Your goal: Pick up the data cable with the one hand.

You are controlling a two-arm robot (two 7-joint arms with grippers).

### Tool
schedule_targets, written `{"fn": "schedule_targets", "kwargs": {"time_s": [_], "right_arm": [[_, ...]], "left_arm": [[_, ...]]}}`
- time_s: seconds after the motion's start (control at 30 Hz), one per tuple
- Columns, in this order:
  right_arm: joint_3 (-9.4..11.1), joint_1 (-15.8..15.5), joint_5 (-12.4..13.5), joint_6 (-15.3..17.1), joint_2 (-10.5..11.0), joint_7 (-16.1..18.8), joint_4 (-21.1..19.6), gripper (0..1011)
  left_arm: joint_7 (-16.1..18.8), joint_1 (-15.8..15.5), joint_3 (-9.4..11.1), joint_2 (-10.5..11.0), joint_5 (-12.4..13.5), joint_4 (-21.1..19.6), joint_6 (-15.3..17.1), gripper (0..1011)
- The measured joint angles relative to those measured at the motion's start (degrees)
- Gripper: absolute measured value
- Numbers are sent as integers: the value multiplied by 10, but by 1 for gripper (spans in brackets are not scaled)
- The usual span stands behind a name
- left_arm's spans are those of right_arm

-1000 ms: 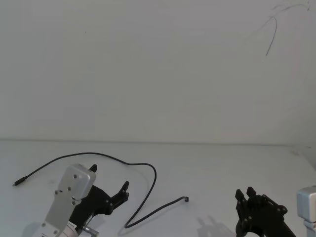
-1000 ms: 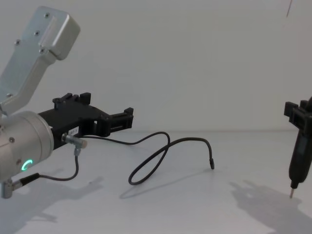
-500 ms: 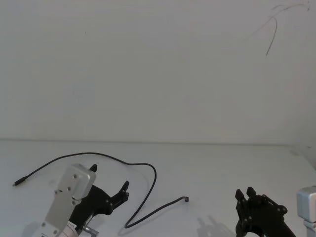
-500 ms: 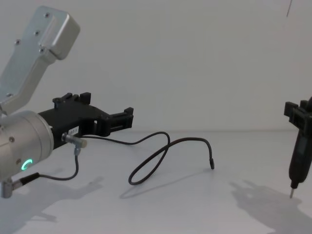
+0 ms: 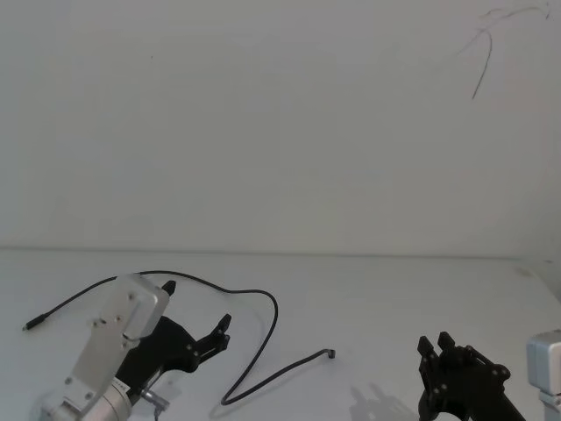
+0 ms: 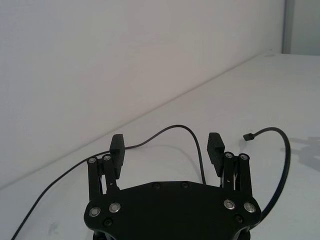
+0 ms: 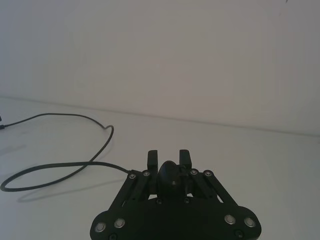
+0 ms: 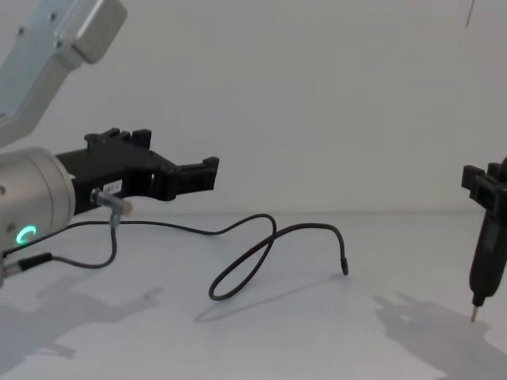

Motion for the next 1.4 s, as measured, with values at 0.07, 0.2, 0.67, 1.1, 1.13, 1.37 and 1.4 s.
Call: {"fn": "schedule_targets", "kwargs": {"time_s": [0.07, 0.2, 0.67, 1.1, 1.13, 1.37, 1.4], "right_arm": [[0, 0, 0, 0, 0, 0, 0, 251], [0, 0, 0, 0, 0, 0, 0, 251], [0, 0, 0, 0, 0, 0, 0, 251], [0, 0, 0, 0, 0, 0, 0, 251], [0, 0, 0, 0, 0, 0, 0, 251], [0, 0, 0, 0, 0, 0, 0, 251], [0, 0, 0, 0, 0, 0, 0, 251]], "left_arm": [[-5, -1, 0, 5, 2, -9, 10, 1001], [-13, -3, 1, 15, 8, -24, 29, 1001], [-47, -2, 14, 50, 32, -68, 72, 1001], [-98, 12, 17, 73, 20, -89, 69, 1001], [-101, 13, 17, 74, 18, -90, 68, 1001], [-126, 19, 14, 78, 3, -91, 63, 1001], [-131, 20, 14, 78, 1, -91, 62, 1001]]}}
